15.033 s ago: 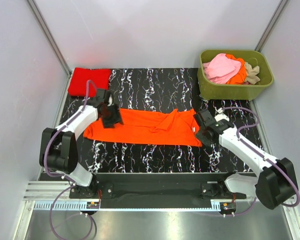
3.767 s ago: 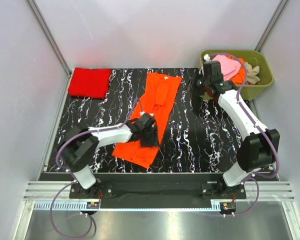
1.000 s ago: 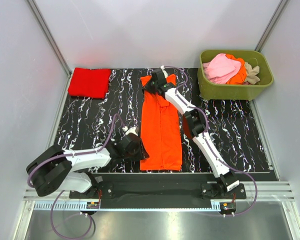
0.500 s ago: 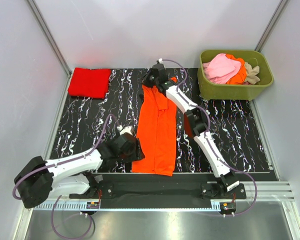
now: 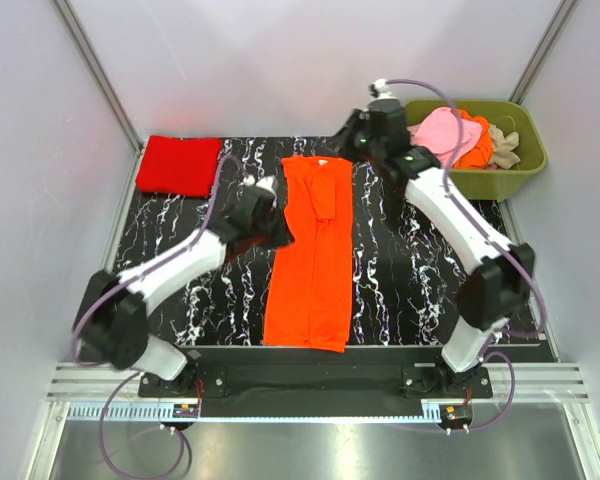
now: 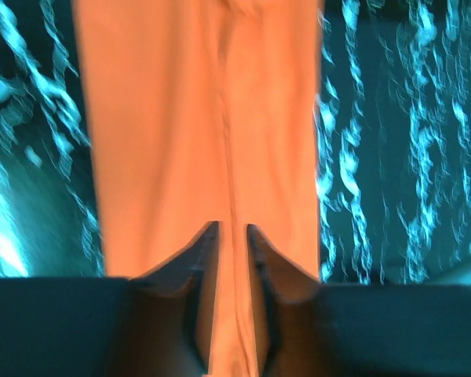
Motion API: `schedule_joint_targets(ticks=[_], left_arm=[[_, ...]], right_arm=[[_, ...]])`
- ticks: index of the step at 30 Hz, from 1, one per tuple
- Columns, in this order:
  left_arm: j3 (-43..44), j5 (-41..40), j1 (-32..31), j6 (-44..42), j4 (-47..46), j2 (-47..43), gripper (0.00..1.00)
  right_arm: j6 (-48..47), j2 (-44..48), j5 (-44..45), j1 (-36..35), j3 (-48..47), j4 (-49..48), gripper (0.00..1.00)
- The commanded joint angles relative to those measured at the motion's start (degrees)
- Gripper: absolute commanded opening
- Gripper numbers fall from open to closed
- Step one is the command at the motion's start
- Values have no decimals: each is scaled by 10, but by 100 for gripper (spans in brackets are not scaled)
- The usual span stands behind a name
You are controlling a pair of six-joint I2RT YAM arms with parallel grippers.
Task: Fold and stack the t-shirts
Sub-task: Fold the tshirt
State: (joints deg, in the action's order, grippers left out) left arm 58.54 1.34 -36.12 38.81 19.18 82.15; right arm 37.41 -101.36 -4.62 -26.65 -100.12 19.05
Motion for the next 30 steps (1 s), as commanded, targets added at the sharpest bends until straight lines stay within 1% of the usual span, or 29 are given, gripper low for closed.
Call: schedule_joint_targets(ticks=[1,2,3,4,5,6,8,9,14,16,17,20,25,29,30], left_arm=[[104,63,42,-68,-6,94,16],[131,65,48,-86,-1,120,13],[188,67,59,-94,8,175,9],[218,69,64,-100,28,202,8],[245,70,70,-107,38,228,8],[294,72,79,-110,45,275,8],[341,66,89,-119,65,321,8],[382,67,98,-120,72,362,8],[492,66,130,-129,116,480,10],[510,70,138,-131,118,502,12],[518,73,141,-134,119,511,15],[554,80,156,-138,125,545,16],[622,92,176,-134,124,592,17],[680,100,187,-128,125,630,18],[689,103,189,-126,125,637,19]], right_arm=[[-44,13,54,39,89,19,11],[-49,13,51,44,94,17,11],[-55,9,50,53,98,16,11],[-59,2,48,56,98,16,10],[-66,-15,48,60,95,14,9],[-71,-27,34,65,91,14,9],[-76,-64,23,70,72,15,8],[-82,-77,18,73,63,15,8],[-101,-179,8,78,-9,15,7],[-102,-220,8,81,-39,16,7],[-102,-233,13,82,-48,15,6],[-102,-278,29,83,-81,15,6],[-102,-366,15,89,-159,17,5],[-103,-419,42,93,-212,26,4],[-102,-430,40,96,-242,31,4]])
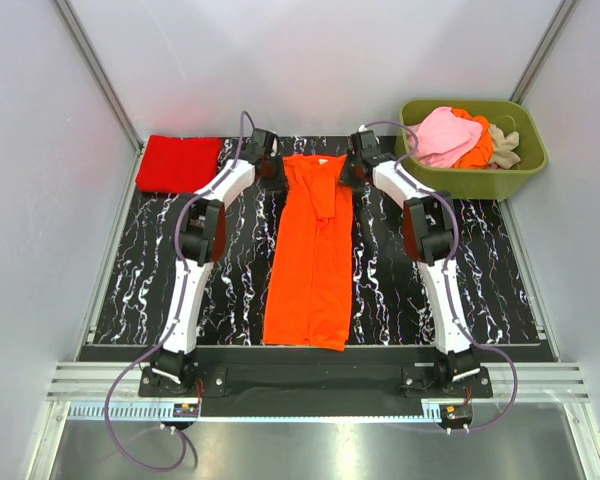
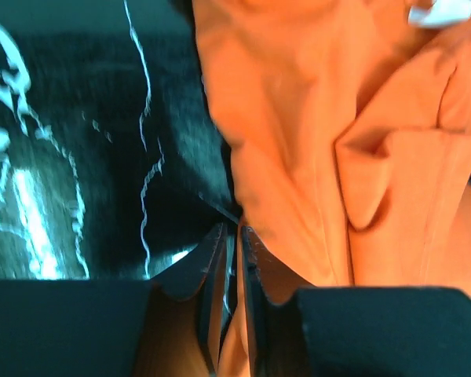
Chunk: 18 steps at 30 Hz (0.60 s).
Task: Fold and stack the t-shirts
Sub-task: Fold the tshirt
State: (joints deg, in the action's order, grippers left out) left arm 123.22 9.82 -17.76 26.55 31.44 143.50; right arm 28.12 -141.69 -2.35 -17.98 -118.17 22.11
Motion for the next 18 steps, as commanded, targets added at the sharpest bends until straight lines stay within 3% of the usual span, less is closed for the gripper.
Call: schedule_joint_targets(ticks=[1,15,18], left_arm=[[50,20,7,-3,2,29,20],[136,78,62,32,-89,85,26],[135,122,76,32,-92,51,28]], right_arm=[[-6,-51,13,14,-79,13,4],[16,-220,-13,28,-384,45,4],[1,-215,-40,32,-401,45,11]])
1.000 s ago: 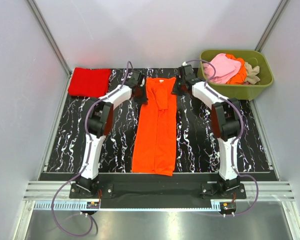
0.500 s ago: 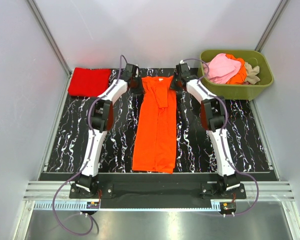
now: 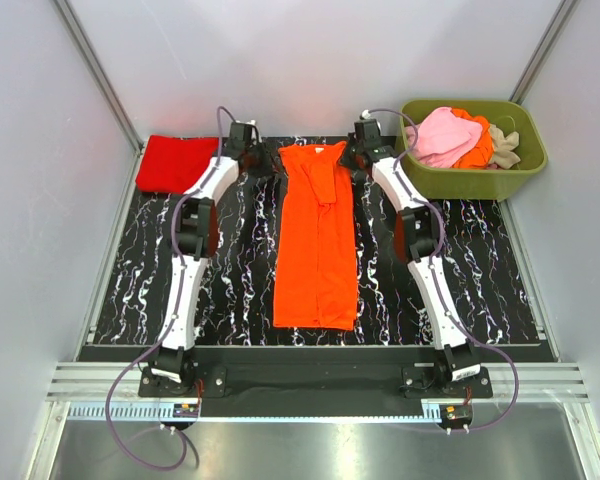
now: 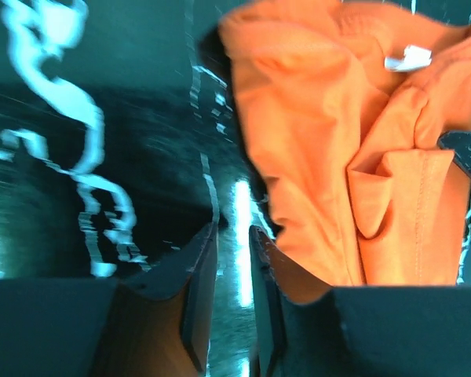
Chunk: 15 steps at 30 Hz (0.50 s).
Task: Fold and stack the t-shirts
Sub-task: Fold the tshirt
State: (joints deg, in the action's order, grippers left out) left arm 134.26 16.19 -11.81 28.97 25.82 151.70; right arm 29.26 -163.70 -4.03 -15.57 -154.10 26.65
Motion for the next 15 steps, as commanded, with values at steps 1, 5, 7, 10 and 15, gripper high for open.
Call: schedule_joint_targets(ticks=[1,5,7,10,15], left_arm=[[18,67,18,1,-36,-46,30],[-93,84,21,-17,-36,-183,31],[-145,89,21,-14,-37,-234,31],[-240,105,10,-13,-39,-321,31],[-379,157,-36,-6,-46,-424,29]], right_arm=[[-17,32,-32,9,-35,-1,14],[-55,158,-34,10,65,-2,22],[-66,240,-36,10,132,-1,27],[-95,352,-76,11,234,4,32],[-117,546,-154,15,493,30,40]])
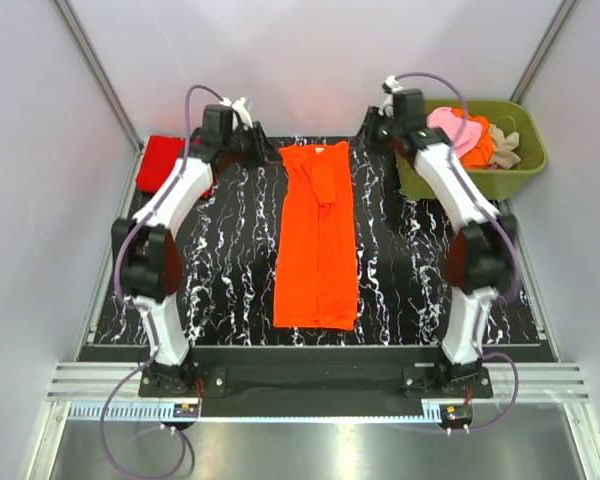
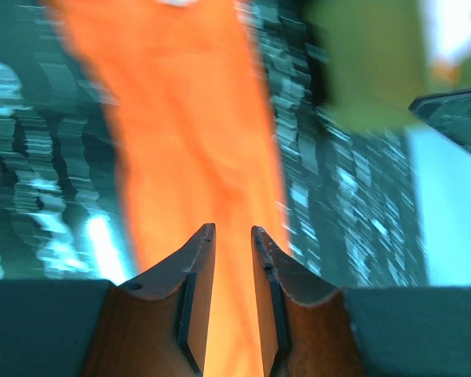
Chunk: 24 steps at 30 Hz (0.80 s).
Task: Fold and stack the t-shirts
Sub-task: Fold the tshirt
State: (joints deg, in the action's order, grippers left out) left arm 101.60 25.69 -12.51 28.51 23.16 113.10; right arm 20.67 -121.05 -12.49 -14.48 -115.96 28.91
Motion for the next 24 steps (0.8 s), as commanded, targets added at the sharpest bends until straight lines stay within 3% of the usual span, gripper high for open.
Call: schedule_joint_targets(ticks=[1,4,5,8,9,16,24], left_arm=[[-93,71,-50,4,-28,-58,29],[-147,88,-100,-5,-52,-75,29],[-154,93,-110,-6,-57,-74,29],[-166,124,-148,-7,-70,-41,27],[-164,145,-157,-7,-72,-30,26],[-146,155,-227,-20,-81,57,23],[-142,100,-239,-17,-85,120,23]], right_arm=[[-13,189,-85,4,157,15,41],[30,312,-139,3,340,12,41],[44,339,-143,2,423,9,35],[88,433,-153,-3,555,-8,15],[100,471,-148,-8,580,-10,0],[167,556,-119,-77,717,-44,0],[163,451,-100,-122,740,-86,0]])
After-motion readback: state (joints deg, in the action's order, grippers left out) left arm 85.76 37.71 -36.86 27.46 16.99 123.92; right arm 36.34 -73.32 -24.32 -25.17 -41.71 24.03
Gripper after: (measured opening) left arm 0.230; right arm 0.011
